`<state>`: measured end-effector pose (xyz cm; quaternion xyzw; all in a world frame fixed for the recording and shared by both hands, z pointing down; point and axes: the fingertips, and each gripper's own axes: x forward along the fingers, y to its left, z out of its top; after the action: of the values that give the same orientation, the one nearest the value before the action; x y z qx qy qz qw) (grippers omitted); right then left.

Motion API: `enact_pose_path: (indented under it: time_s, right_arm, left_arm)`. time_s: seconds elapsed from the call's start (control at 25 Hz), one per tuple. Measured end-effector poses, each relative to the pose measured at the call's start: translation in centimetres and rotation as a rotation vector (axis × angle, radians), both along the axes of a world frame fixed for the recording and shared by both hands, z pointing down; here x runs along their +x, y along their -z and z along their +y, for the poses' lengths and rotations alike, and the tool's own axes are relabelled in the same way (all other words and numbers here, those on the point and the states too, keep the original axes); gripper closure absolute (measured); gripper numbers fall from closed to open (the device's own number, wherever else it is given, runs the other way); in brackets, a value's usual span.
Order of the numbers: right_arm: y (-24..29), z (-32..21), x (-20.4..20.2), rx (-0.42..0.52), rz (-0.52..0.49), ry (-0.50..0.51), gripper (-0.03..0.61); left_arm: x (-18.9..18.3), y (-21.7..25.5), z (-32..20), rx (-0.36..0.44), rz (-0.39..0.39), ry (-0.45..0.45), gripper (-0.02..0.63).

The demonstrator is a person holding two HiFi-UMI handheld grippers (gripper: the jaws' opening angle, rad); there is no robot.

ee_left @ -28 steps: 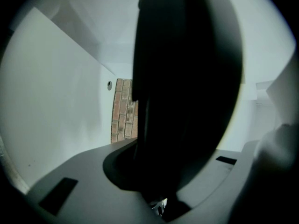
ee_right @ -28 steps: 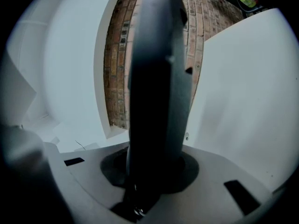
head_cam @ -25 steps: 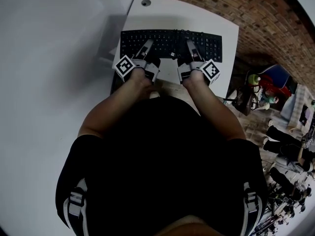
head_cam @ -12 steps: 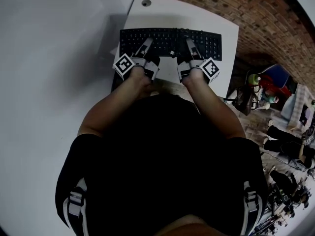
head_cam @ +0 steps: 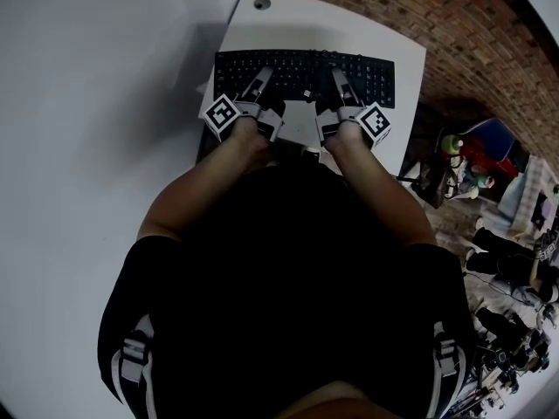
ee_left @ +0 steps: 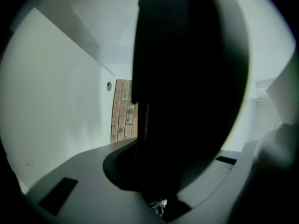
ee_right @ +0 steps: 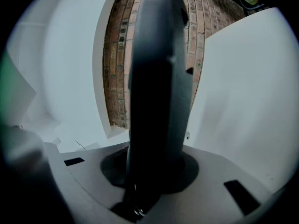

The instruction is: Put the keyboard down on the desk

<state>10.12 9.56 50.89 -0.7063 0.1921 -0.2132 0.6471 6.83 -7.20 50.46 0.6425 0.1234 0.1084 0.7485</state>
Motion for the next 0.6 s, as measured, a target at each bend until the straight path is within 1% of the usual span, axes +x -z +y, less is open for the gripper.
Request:
enact_pose_path:
  time_s: [0.12, 0.32, 0.6]
  right_arm:
    - [0.3, -0.1, -0.1, 0.012, -0.018, -0.004, 0.466]
    - [1.2, -0.2, -0.4, -0.002, 0.003, 0.01, 0.467]
    - [0.4, -0.5, -0.4, -0.019, 0.013, 0.028, 0.467]
  left_arm:
    - [0.0, 0.2, 0.0, 0.002, 0.003, -0.001, 0.531]
    - [-0.4, 0.7, 0.1, -0.015, 0.014, 0.008, 0.531]
    - [-0.8, 0.1, -0.3, -0.017, 0.015, 0.022, 0.531]
